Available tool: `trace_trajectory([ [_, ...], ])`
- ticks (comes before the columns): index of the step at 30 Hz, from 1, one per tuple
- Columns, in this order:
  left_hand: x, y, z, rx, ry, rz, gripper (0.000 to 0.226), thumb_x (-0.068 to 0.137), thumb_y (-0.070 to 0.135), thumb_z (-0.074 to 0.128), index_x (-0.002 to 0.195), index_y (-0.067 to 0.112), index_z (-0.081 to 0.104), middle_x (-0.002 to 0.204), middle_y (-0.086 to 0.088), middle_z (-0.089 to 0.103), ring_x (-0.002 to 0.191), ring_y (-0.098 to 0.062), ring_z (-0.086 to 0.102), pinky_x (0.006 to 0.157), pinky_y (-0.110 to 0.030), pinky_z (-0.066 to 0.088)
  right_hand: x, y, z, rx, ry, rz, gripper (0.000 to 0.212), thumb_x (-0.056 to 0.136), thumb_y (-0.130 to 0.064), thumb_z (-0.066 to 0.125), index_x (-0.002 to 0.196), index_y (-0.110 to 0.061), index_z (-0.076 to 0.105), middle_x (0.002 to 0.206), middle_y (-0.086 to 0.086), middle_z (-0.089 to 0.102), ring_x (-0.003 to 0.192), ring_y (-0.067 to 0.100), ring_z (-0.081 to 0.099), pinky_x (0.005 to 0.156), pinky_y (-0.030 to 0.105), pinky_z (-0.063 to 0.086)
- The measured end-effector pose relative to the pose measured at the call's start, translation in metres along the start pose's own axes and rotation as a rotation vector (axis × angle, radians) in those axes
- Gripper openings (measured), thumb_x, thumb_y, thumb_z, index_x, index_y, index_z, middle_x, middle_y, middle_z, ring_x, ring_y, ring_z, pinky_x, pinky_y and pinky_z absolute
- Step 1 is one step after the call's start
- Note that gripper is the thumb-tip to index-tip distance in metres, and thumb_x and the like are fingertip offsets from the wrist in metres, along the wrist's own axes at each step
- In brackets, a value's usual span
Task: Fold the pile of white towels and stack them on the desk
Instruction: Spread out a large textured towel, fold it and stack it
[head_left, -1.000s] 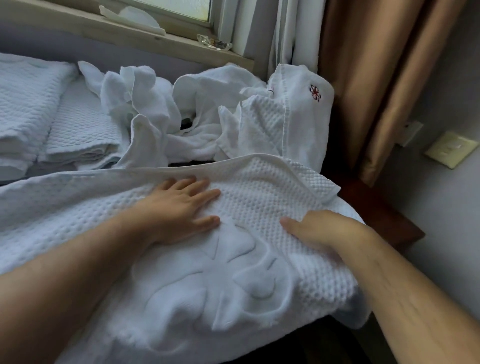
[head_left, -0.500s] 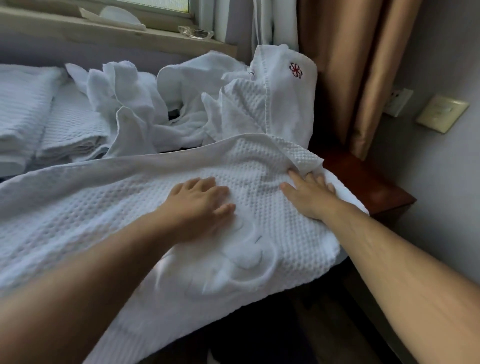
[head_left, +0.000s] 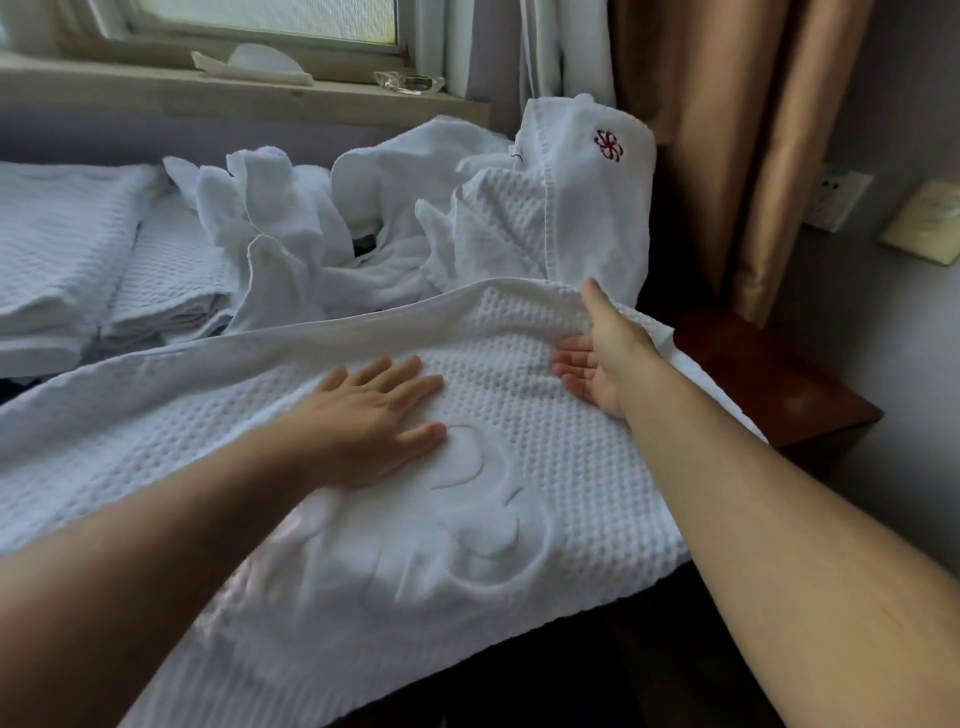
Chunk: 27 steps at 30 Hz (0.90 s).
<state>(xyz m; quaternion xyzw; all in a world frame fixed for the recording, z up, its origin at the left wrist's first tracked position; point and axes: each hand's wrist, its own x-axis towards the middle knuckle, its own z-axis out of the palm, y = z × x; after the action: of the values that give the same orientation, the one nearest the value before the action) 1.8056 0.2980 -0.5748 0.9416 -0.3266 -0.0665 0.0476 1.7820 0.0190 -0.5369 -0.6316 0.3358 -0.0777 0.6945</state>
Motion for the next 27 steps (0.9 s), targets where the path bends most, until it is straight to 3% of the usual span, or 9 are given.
trace_trajectory([
  [3,0.016,0.017,-0.011,-0.013,0.120,-0.083,0.050,0.096,0.067,0.031,0.138,0.044,0.046,0.151,0.006,0.042,0.136,-0.024,0.042,0.105,-0.042,0.037,0.016,-0.008,0.006,0.128,0.052,0.050,0.074,0.084,-0.073,0.059,0.091,0.000,0.065,0.056,0.010,0.069,0.042,0.019,0.065,0.044,0.026,0.052],
  [6,0.038,0.029,-0.022,0.076,0.309,-0.106,0.034,0.095,0.061,0.045,0.109,0.033,0.061,0.118,0.002,0.059,0.103,-0.024,0.058,0.079,-0.036,0.040,0.030,-0.007,0.006,0.272,0.130,0.037,0.049,0.096,-0.054,0.057,0.090,-0.006,0.063,0.047,0.006,0.063,0.036,0.016,0.059,0.039,0.022,0.047],
  [8,0.051,0.027,-0.017,0.093,0.485,-0.074,0.042,0.089,0.059,0.058,0.119,0.029,0.058,0.125,0.000,0.055,0.114,-0.026,0.052,0.091,-0.040,0.040,0.034,-0.006,0.004,0.362,0.162,0.033,0.041,0.098,-0.049,0.057,0.097,-0.008,0.062,0.051,0.008,0.064,0.039,0.018,0.061,0.039,0.023,0.048],
  [10,0.060,0.023,-0.009,0.028,0.604,-0.111,0.072,0.082,0.059,0.065,0.141,0.024,0.046,0.143,-0.005,0.043,0.133,-0.030,0.037,0.114,-0.044,0.026,0.034,-0.002,0.002,0.439,0.199,0.012,0.036,0.098,-0.046,0.060,0.103,-0.010,0.062,0.062,0.013,0.066,0.043,0.021,0.064,0.041,0.026,0.050],
  [13,0.072,0.010,-0.002,-0.093,0.597,-0.219,0.095,0.074,0.068,0.063,0.151,0.022,0.030,0.147,-0.007,0.045,0.139,-0.030,0.035,0.123,-0.048,0.010,0.022,0.006,0.000,0.465,0.065,0.019,0.048,0.095,-0.053,0.062,0.104,-0.005,0.063,0.072,0.014,0.068,0.053,0.023,0.068,0.045,0.027,0.053],
  [17,0.076,0.008,-0.002,-0.117,0.602,-0.176,0.074,0.078,0.063,0.063,0.137,0.024,0.043,0.119,-0.004,0.067,0.114,-0.029,0.058,0.102,-0.046,0.034,0.005,0.008,0.006,0.150,-0.384,0.166,0.081,0.088,-0.073,0.055,0.108,0.005,0.064,0.088,0.022,0.075,0.071,0.030,0.075,0.048,0.029,0.057],
  [19,0.073,0.011,-0.004,-0.123,0.636,-0.092,0.064,0.081,0.053,0.069,0.134,0.024,0.048,0.111,-0.006,0.070,0.105,-0.032,0.062,0.087,-0.043,0.039,0.005,0.005,0.016,0.270,-0.308,0.117,0.072,0.090,-0.066,0.059,0.115,0.001,0.059,0.086,0.021,0.075,0.072,0.030,0.075,0.051,0.030,0.058],
  [23,0.058,0.021,-0.014,-0.124,0.685,0.062,0.064,0.079,0.046,0.077,0.135,0.024,0.055,0.104,-0.006,0.074,0.090,-0.035,0.069,0.067,-0.036,0.042,0.016,0.005,0.021,0.781,-0.067,-0.055,0.036,0.094,-0.038,0.070,0.103,-0.003,0.068,0.083,0.016,0.076,0.074,0.026,0.076,0.063,0.033,0.060],
  [27,0.047,0.037,-0.020,-0.017,0.587,0.052,0.075,0.079,0.053,0.075,0.141,0.028,0.042,0.088,-0.005,0.070,0.078,-0.035,0.066,0.058,-0.035,0.041,0.018,0.005,0.017,0.668,-0.012,-0.116,0.005,0.095,-0.004,0.060,0.093,-0.003,0.065,0.082,0.014,0.068,0.065,0.021,0.069,0.057,0.028,0.056],
])
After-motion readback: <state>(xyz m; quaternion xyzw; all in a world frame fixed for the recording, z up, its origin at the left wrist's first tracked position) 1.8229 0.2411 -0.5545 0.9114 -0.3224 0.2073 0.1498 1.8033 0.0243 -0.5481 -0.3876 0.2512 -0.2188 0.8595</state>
